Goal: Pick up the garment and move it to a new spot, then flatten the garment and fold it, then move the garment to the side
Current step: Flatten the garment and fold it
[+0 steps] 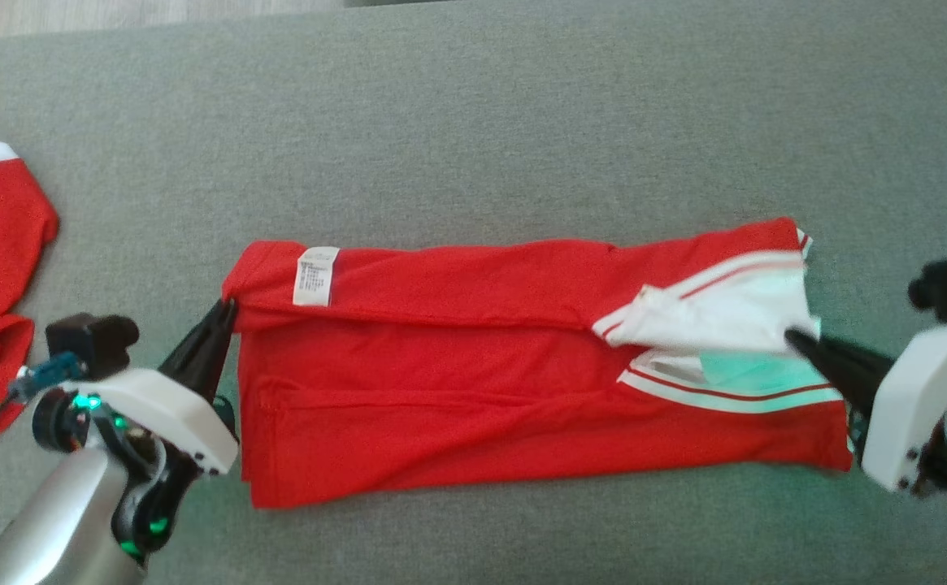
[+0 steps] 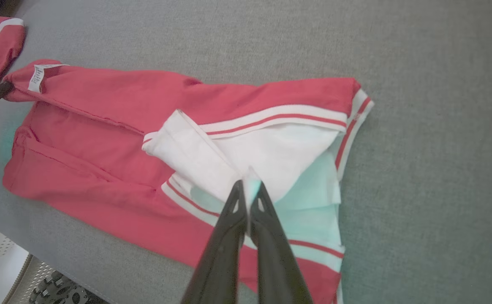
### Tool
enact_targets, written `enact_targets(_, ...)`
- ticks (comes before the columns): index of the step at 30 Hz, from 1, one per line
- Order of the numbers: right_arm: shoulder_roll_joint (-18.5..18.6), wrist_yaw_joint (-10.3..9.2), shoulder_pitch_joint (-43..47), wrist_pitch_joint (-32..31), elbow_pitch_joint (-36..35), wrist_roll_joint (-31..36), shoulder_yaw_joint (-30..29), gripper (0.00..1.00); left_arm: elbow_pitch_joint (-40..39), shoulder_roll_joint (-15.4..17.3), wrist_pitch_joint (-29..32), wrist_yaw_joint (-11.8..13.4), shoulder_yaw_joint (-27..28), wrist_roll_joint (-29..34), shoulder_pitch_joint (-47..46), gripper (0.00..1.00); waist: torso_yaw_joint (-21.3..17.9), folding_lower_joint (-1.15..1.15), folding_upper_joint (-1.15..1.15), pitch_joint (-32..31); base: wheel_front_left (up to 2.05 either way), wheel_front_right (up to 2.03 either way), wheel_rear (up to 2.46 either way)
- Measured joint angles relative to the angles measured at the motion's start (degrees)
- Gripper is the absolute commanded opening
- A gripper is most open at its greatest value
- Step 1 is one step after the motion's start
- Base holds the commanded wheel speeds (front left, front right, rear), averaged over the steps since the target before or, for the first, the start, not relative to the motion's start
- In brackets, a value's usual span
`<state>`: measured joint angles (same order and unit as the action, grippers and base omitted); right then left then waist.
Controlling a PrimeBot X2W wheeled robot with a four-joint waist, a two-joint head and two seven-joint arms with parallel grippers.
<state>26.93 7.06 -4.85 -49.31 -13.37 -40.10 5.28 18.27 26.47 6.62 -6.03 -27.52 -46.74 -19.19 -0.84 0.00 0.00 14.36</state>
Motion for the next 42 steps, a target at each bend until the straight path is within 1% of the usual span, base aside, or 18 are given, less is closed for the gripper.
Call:
enact_targets(1, -0.87, 0.0, 1.1, -0.9, -0.64, 0.4, -0.51, 0.0, 0.0, 0.0, -0.22, 0.11, -0.1, 0.02, 0.21, 0.0, -0.05, 0.0, 0.0, -0.11, 0.0, 0.0, 0.0)
enact_targets(2, -1.7, 0.0, 2.1, -1.67, -1.09, 0.81, -1.04, 0.36, 0.03, 0.0, -0.2, 0.4, -0.21, 0.11, 0.49, 0.0, -0.11, 0.0, 0.0, -0.21, 0.0, 0.0, 0.0)
enact_targets(3, -2.52, 0.0, 3.04, -2.11, -1.49, 1.45, -1.68, 1.0, 0.07, -0.01, -0.15, 0.56, -0.29, 0.25, 0.87, 0.06, -0.14, 0.0, 0.0, -0.32, 0.0, 0.0, 0.0)
enact_targets(4, -3.39, 0.0, 3.89, -2.46, -1.72, 2.14, -2.56, 1.0, 0.11, -0.04, -0.15, 0.81, -0.43, 0.27, 1.21, 0.45, -0.18, 0.0, 0.0, -0.43, 0.0, 0.0, 0.0)
enact_targets(5, -4.03, 0.0, 4.59, -2.91, -1.92, 2.77, -3.11, 1.0, 0.08, -0.04, -0.15, 0.99, -0.52, 0.44, 1.59, 0.95, -0.19, 0.0, 0.0, -0.53, 0.0, 0.0, 0.0)
enact_targets(6, -4.72, 0.0, 5.18, -3.26, -2.32, 3.34, -3.64, 1.0, 0.05, -0.07, -0.34, 1.13, -0.57, 0.71, 2.05, 1.0, -0.16, 0.0, 0.0, -0.61, 0.0, 0.0, 0.0)
enact_targets(9, -7.3, 0.0, 6.42, -3.61, -3.76, 5.68, -5.43, 1.0, -0.23, -0.48, -3.61, 2.94, -0.21, 1.44, 3.47, 1.0, 0.06, 0.0, 0.0, -1.26, 0.0, 0.0, 0.0)
enact_targets(11, -9.12, 0.0, 6.8, -2.22, -4.39, 7.53, -7.91, 1.0, -1.26, -1.26, -6.89, 4.09, 0.53, 1.44, 4.38, 1.0, 0.27, 0.0, 0.0, -1.75, 0.0, 0.0, 0.0)
enact_targets(13, -10.78, 0.0, 6.83, -1.29, -4.42, 9.78, -10.21, 1.0, -2.63, -2.35, -11.15, 5.42, 2.09, 1.75, 5.25, 1.0, 0.56, 0.0, 0.0, -2.22, 0.0, 0.0, 0.0)
enact_targets(16, -14.49, 0.0, 6.84, 0.09, -3.55, 12.83, -13.72, 1.0, -4.65, -3.5, -17.64, 7.23, 4.23, 2.93, 6.24, 1.0, 1.14, 0.0, 0.0, -2.91, 0.0, 0.0, 0.0)
enact_targets(19, -18.81, 0.0, 6.8, 1.57, -1.49, 15.64, -16.22, 1.0, -6.46, -5.15, -20.41, 9.15, 6.55, 5.01, 7.16, 1.0, 1.9, 0.0, 0.0, -3.51, 0.0, 0.0, 0.0)
enact_targets(22, -21.95, 0.0, 6.59, 3.12, 1.86, 18.76, -17.49, 1.0, -7.86, -6.91, -20.95, 10.14, 8.18, 8.13, 7.62, 1.0, 2.67, 0.0, 0.0, -3.91, 0.0, 0.0, 0.0)
enact_targets(24, -23.07, 0.0, 6.23, 3.76, 4.63, 20.6, -18.24, 1.0, -7.93, -7.91, -21.07, 10.15, 8.69, 10.28, 7.69, 1.0, 3.08, 0.0, 0.0, -3.99, 0.0, 0.0, 0.0)
enact_targets(27, -23.75, 0.0, 4.34, 5.11, 8.8, 24.16, -18.97, 1.0, -7.69, -8.98, -21.07, 10.0, 9.32, 12.21, 7.67, 1.0, 3.43, 0.0, 0.0, -3.86, 0.0, 0.0, 0.0)
enact_targets(31, -24.34, 0.0, 0.05, 6.72, 14.58, 27.44, -18.98, 1.0, -5.59, -9.44, -21.07, 9.51, 9.29, 14.18, 7.44, 1.0, 3.77, 0.01, 0.0, -3.44, 0.0, 0.0, 0.0)
enact_targets(34, -24.34, 0.0, -2.23, 7.04, 18.56, 28.24, -18.38, 1.0, -3.38, -9.61, -21.07, 8.94, 9.12, 14.92, 6.62, 1.0, 3.99, 0.01, 0.0, -3.2, 0.0, 0.0, 0.0)
enact_targets(37, -24.34, 0.0, -2.96, 6.86, 21.98, 28.66, -16.56, 1.0, -1.82, -9.81, -21.07, 8.25, 9.04, 15.45, 5.36, 1.0, 4.23, 0.01, 0.0, -3.04, 0.0, 0.0, 0.0)
enact_targets(42, -24.17, -0.01, -3.92, 5.09, 23.63, 29.67, -14.38, 1.0, -0.35, -10.77, -21.07, 7.93, 9.06, 15.51, 4.7, 1.0, 4.45, 0.01, 0.0, -3.02, 0.0, 0.0, 0.0)
